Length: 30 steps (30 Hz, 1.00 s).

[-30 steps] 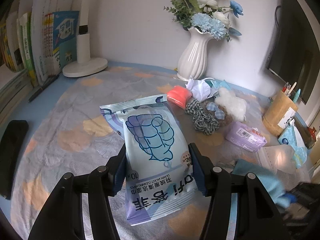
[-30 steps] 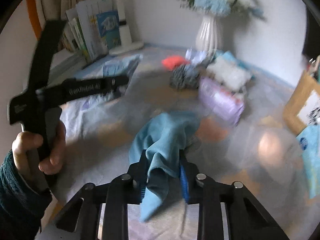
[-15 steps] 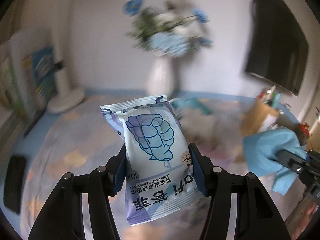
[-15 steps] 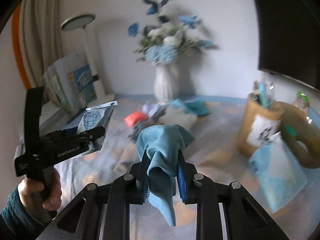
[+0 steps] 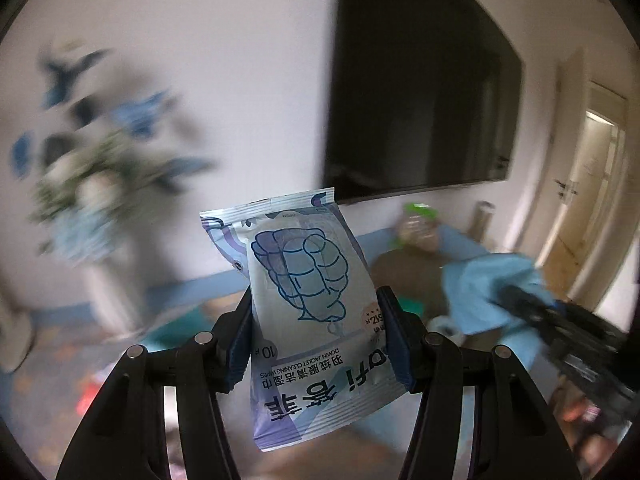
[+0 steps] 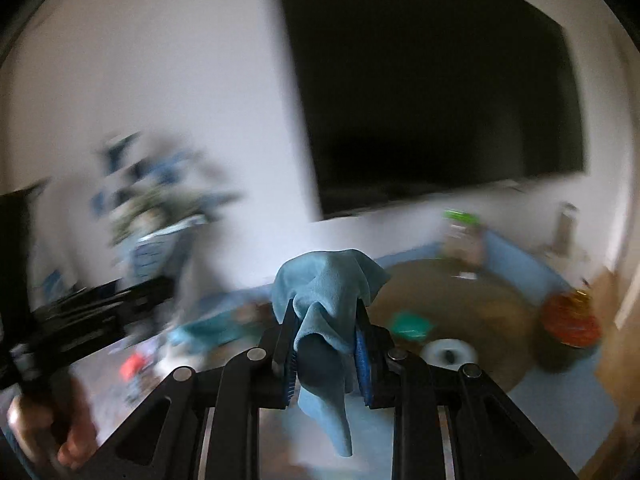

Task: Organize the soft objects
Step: 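Carry the wipes packet with the left gripper while the right gripper carries the teal cloth, then release the wipes packet and teal cloth into the glass bowl with both grippers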

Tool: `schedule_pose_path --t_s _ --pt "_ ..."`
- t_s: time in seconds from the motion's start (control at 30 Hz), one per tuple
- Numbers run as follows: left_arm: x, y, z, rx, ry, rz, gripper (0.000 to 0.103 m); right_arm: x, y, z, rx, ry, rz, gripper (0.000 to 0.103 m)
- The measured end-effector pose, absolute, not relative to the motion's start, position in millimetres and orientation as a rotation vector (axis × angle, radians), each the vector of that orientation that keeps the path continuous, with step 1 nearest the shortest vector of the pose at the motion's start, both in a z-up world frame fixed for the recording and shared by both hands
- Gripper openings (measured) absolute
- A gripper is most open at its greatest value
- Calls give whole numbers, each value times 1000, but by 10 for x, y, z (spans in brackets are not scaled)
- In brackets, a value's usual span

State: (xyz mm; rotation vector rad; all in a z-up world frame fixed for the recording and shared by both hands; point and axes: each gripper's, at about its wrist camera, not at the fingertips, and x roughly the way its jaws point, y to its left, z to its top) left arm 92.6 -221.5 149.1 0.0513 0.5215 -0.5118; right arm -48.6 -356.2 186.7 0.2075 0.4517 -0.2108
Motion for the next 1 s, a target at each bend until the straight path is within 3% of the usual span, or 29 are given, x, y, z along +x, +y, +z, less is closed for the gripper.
schedule_pose_path --t_s 0.2,0.43,0.53,0.6,1.0 --pt "1037 -3233 1516 154 578 -634 55 -178 -4487 1647 329 576 -382 23" --pt "1260 -3754 1286 166 660 -700 57 31 -4734 1445 349 669 -359 23" --pt "1291 -3876 1239 203 656 -689 76 138 -4734 1359 331 722 -329 31" --pt "1280 -3899 1214 225 640 -666 79 146 -4761 1293 326 755 -340 56" --pt "839 -3270 1468 169 588 -707 79 -404 -4646 1507 345 718 -353 56"
